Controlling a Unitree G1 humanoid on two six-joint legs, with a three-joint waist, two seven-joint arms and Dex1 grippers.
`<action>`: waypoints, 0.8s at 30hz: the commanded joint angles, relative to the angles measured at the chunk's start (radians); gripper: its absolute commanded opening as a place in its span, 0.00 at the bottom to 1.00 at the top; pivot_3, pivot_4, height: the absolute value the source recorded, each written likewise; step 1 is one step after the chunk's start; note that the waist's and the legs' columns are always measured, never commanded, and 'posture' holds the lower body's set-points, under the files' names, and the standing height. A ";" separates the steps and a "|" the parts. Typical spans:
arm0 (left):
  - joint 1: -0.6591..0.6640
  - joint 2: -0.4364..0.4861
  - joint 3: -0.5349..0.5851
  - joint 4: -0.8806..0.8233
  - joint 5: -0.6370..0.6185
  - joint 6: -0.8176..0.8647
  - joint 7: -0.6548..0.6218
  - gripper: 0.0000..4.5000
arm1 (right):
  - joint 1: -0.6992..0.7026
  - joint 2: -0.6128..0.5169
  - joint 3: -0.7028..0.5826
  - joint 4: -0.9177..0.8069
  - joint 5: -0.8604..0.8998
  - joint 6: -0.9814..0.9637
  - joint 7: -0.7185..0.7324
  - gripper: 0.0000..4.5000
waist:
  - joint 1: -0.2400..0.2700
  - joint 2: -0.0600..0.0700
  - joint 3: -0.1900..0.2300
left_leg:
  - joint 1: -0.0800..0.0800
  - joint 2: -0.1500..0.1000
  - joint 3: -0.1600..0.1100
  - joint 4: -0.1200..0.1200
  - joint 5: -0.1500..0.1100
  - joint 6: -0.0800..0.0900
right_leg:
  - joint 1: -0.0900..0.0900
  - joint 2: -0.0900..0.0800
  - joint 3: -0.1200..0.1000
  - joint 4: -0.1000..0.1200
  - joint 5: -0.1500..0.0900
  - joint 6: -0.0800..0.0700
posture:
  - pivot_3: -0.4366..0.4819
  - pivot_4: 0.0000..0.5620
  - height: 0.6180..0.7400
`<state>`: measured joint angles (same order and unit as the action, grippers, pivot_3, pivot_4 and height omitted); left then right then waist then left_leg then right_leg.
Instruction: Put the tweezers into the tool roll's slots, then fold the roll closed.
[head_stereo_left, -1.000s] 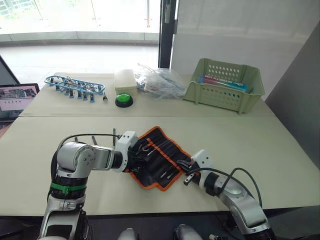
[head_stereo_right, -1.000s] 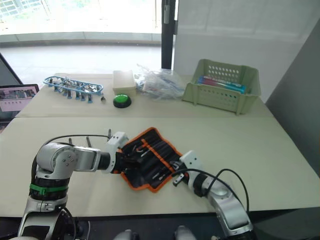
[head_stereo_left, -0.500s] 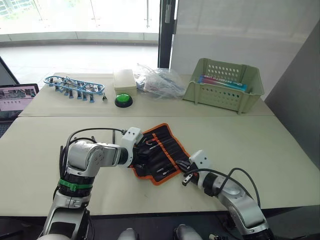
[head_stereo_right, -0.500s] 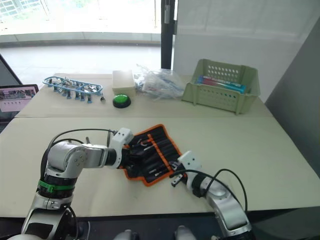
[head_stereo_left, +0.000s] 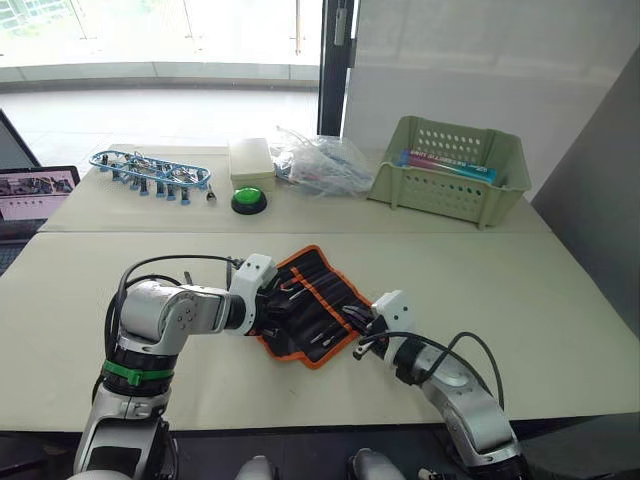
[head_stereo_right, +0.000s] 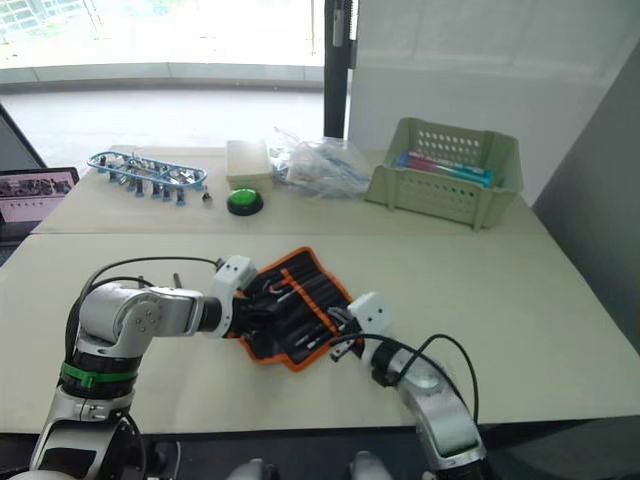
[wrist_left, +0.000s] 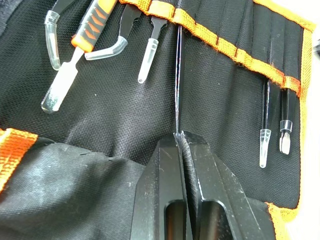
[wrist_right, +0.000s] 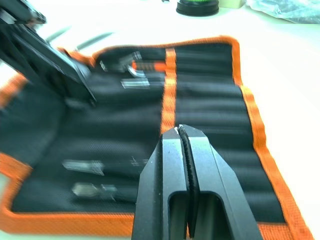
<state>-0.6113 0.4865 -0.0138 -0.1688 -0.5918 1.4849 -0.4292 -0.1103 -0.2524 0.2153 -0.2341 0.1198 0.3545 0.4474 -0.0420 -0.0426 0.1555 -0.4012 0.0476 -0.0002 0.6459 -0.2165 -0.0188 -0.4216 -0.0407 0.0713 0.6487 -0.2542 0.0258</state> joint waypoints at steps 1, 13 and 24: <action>-0.016 0.013 0.030 -0.017 -0.008 0.011 -0.012 0.00 | -0.008 -0.009 0.023 0.036 -0.053 0.022 -0.026 0.01 | 0.000 0.000 0.000 | 0.000 0.000 0.000 0.000 0.000 0.000 | 0.000 0.000 0.000 0.000 0.000 0.000 | 0.48 0.27 0.98; 0.112 0.170 0.155 -0.138 -0.102 0.127 -0.099 0.00 | -0.025 -0.018 0.043 0.083 -0.075 0.071 -0.010 0.01 | -0.013 0.000 -0.001 | 0.004 0.000 0.000 -0.001 0.000 0.000 | 0.002 0.001 0.001 0.001 0.000 0.000 | 0.48 0.27 0.98; 0.581 0.545 0.368 -0.278 0.045 -0.552 -0.452 0.00 | -0.054 -0.015 0.037 0.080 -0.066 0.078 0.010 0.01 | -0.007 -0.002 -0.002 | 0.008 0.001 0.002 -0.003 0.000 -0.001 | 0.002 -0.001 0.001 0.000 0.001 -0.004 | 0.48 0.27 0.98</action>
<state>-0.1338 1.0140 0.2747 -0.4584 -0.6525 1.1762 -0.8075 -0.1765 -0.2626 0.2495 -0.1837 0.0578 0.3972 0.4549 -0.0492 -0.0442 0.1537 -0.3930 0.0491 0.0015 0.6426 -0.2163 -0.0196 -0.4194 -0.0411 0.0720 0.6487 -0.2538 0.0211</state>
